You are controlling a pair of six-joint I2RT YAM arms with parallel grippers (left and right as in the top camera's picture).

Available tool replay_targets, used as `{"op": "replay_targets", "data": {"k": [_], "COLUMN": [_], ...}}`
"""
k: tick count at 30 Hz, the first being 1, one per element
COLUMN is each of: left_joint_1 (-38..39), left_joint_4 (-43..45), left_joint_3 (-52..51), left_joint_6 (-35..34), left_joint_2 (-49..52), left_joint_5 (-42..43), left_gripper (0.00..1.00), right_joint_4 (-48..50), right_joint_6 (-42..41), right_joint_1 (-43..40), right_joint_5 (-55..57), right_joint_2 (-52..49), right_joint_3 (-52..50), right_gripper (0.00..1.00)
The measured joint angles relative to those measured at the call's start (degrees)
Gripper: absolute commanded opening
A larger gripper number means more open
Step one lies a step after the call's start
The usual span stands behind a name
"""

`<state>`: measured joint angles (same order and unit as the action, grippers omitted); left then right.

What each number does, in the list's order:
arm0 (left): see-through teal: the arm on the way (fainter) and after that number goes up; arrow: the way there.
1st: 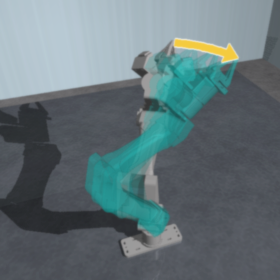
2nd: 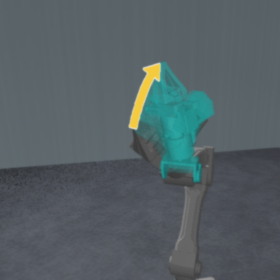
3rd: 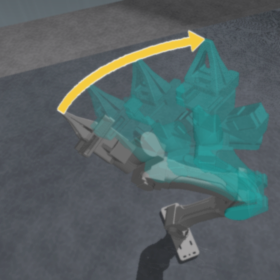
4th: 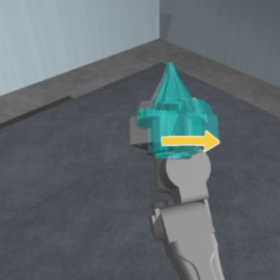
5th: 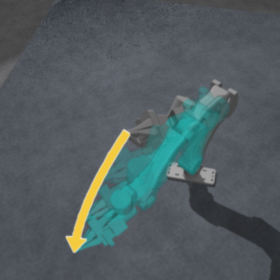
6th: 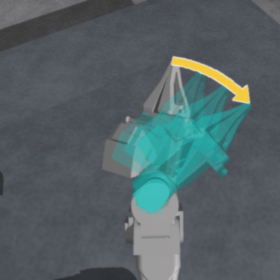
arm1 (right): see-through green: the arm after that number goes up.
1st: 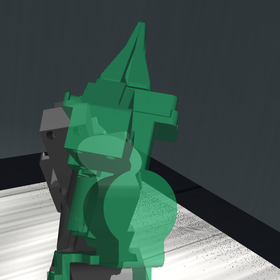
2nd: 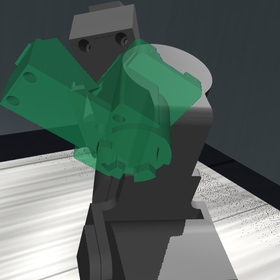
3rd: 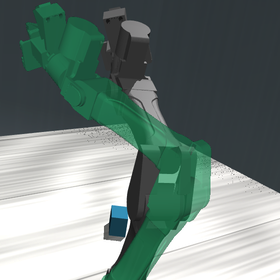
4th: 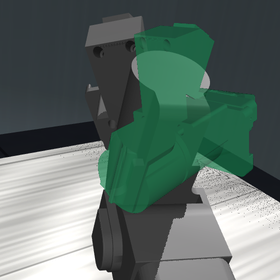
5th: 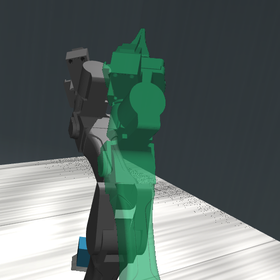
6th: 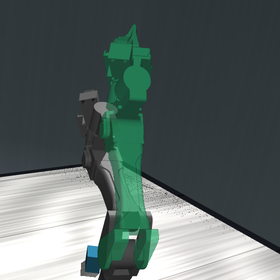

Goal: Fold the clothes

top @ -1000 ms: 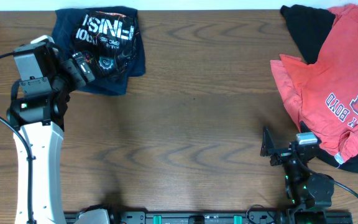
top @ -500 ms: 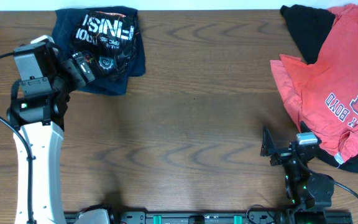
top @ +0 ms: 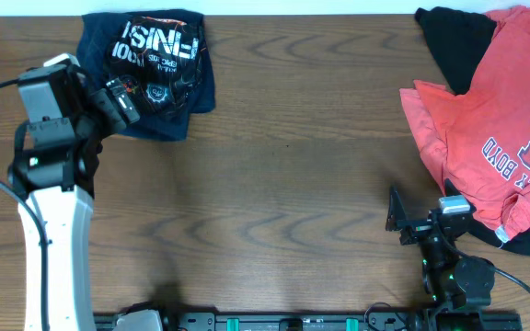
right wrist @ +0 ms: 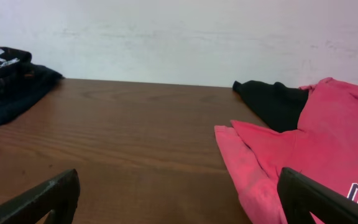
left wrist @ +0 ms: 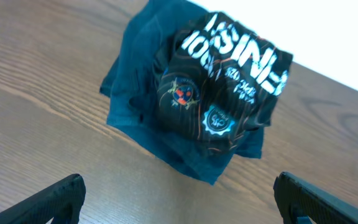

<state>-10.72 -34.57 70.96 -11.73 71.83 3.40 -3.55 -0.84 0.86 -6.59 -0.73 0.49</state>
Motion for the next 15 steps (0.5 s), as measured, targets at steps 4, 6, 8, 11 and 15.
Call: {"op": "replay_targets", "data": {"k": [4,6,8,11,15], "left_joint_1": [1.68,3.13,5.18,7.85,9.62], "left_joint_4": [-1.25,-0.94,0.50,4.72,14.36], "left_joint_3": [-1.92,-4.00,-7.78,-15.28,-28.70], "left_joint_6": [0.00,0.02,0.46,2.62,5.90], "left_joint_2": [-8.20,-13.40,-19.52,-27.76,-38.95], "left_joint_5": [-0.37,-0.44,-0.42,0.50,3.39], "left_gripper": [0.98,0.98,0.98,0.98,0.98], "right_joint_4": [-0.02,0.00,0.00,-0.02,-0.04], "right_joint_6": [0.00,0.00,0.00,0.00,0.00], "right_joint_1": [0.00,0.00,0.00,0.00,0.00], "right_joint_5": [0.02,0.04,0.04,0.02,0.04], "right_joint_2": [0.00,0.02,0.02,0.02,0.04], "right_joint_3": [0.00,0.00,0.00,0.00,0.00], "right_gripper": [0.99,0.99,0.99,0.99,0.99]}}
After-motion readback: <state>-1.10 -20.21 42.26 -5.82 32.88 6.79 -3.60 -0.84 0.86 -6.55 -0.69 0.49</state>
